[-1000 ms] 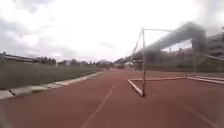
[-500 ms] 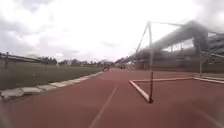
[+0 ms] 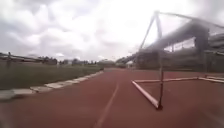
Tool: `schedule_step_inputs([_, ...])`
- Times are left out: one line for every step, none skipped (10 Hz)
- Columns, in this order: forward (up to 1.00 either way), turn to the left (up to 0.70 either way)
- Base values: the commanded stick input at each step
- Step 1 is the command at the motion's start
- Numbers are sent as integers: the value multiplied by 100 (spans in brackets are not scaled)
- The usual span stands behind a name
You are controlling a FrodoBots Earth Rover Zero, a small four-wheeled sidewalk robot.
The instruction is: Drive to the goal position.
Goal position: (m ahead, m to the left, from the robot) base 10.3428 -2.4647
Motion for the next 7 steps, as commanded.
schedule_step_inputs([70, 0])
schedule_step_inputs([70, 0])
schedule_step_inputs([70, 0])
schedule_step_inputs([70, 0])
schedule_step_inputs([70, 0])
schedule_step_inputs([70, 0])
schedule_step_inputs([70, 0])
